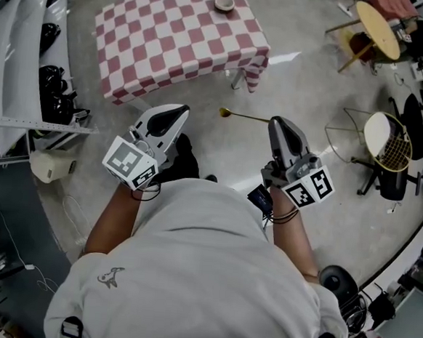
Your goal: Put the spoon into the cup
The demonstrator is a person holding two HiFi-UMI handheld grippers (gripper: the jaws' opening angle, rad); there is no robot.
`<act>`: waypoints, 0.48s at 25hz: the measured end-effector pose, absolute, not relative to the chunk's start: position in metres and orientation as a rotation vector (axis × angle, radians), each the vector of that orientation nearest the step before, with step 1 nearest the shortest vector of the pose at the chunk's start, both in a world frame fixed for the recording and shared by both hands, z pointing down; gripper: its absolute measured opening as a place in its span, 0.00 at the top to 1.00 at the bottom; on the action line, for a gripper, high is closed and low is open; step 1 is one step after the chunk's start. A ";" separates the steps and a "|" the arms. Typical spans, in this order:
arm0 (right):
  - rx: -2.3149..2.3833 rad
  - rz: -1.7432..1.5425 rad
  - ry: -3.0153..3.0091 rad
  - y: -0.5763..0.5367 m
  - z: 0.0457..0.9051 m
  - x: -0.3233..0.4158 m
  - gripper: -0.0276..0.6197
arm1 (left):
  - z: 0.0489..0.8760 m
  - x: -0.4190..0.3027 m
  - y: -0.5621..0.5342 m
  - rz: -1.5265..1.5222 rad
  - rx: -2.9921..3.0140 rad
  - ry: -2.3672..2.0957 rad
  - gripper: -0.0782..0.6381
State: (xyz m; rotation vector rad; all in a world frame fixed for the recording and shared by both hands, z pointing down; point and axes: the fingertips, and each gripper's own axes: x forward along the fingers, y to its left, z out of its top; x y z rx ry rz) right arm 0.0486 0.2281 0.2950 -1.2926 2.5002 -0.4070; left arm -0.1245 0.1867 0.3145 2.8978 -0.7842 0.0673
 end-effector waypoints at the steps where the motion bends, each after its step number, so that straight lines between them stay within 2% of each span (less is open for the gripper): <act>1: -1.297 -0.408 2.499 0.217 0.295 0.047 0.91 | 0.316 -0.127 0.176 0.070 2.894 -0.780 0.87; 12: -1.347 -0.393 2.491 0.098 0.287 0.010 0.91 | 0.321 -0.157 0.070 0.088 2.896 -0.670 0.87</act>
